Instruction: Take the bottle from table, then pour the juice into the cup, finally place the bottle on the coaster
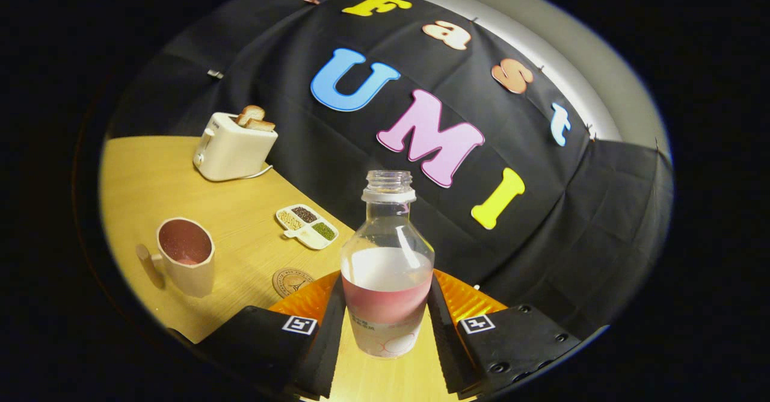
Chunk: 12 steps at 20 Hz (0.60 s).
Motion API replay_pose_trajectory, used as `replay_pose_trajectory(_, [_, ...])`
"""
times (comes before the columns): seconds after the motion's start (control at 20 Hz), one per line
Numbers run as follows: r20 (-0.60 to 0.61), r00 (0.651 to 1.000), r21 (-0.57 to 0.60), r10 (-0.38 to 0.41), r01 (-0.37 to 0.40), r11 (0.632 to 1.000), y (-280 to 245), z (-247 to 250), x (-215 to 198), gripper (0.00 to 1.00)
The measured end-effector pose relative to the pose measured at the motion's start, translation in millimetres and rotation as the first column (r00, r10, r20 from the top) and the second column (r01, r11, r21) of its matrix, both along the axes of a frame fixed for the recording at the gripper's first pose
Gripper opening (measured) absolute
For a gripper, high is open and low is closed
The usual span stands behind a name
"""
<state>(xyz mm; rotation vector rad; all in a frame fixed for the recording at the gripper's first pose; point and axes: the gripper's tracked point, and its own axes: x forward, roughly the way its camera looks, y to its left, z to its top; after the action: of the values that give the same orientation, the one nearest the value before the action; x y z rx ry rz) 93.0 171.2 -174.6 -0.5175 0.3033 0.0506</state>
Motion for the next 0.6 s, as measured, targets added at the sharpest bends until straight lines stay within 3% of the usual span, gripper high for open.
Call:
replay_pose_trajectory(0.3, [0.011,0.996,-0.204,0.086,-0.082,0.976,29,4,0,0.71])
replay_pose_trajectory(0.6, [-0.021,0.979,-0.376,0.201,-0.194,0.906,60,-9,-8,0.70])
